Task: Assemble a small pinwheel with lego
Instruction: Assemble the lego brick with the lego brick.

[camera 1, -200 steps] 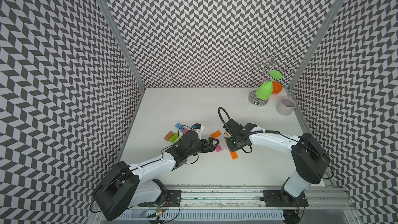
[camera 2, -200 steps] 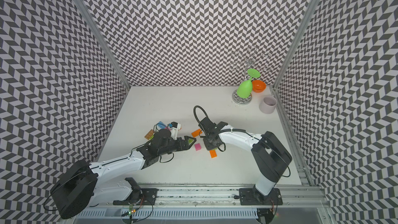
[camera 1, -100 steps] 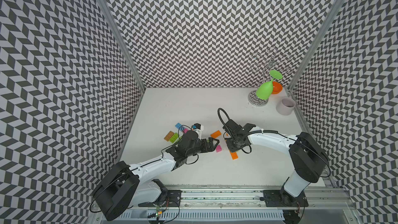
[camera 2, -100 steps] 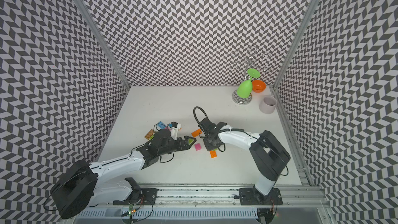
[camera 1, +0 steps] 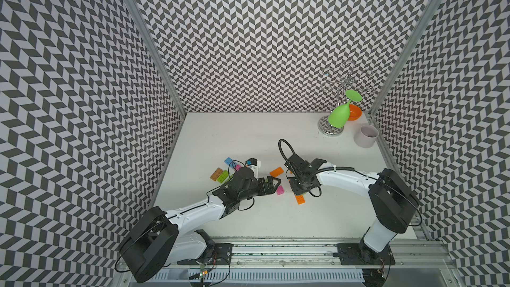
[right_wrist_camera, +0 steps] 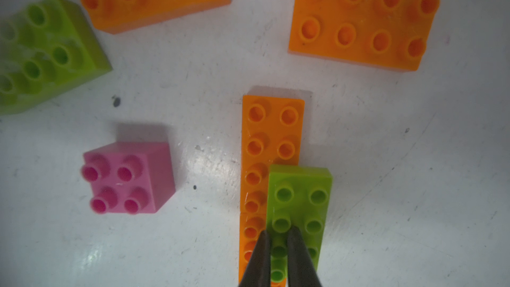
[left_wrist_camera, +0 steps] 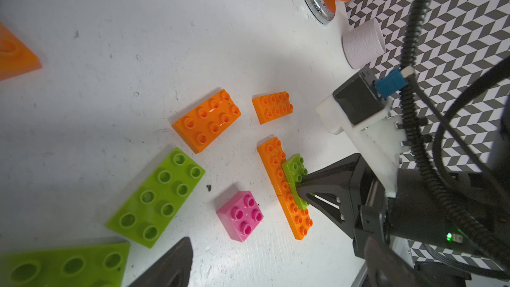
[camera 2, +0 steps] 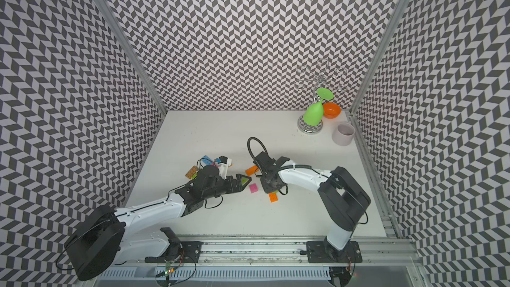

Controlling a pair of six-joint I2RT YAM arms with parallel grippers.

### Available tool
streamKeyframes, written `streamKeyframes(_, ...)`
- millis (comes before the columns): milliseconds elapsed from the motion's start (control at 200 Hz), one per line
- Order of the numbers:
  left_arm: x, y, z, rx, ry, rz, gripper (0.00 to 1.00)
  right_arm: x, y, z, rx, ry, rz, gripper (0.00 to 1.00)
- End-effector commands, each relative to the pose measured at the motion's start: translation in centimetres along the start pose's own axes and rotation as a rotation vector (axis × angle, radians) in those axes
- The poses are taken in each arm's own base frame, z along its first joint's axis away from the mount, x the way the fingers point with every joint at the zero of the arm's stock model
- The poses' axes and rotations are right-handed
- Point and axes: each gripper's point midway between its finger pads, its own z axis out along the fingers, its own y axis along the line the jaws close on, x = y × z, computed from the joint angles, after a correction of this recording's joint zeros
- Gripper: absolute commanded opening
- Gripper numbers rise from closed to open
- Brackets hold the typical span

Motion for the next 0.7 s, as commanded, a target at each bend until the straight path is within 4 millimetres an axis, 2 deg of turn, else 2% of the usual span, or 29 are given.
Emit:
streamKeyframes(0, -0.7, -0.7, 0.0, 0.017, -0.024, 0.011, 0.96, 1.3, -1.1, 2.1, 0.047, 0.046, 0.032, 0.14)
streamKeyframes(351, -0.8, -0.5, -0.8, 0.012, -0.044, 0.008, 0.97, 2.0, -2.4, 3.9, 0.075, 0.091, 0.074, 0.14)
streamKeyframes(601, -0.9, 0.5, -1.6, 0.005, -0.057, -0.009, 0.96, 3.9, -3.0, 6.0, 0.113, 0.178, 0.063, 0.14)
streamKeyframes(696, -1.1, 0.7, -1.8, 0.002, -0.061, -0.007, 0.96, 4.5, -3.3, 5.9, 0.121, 0.193, 0.062, 0.14)
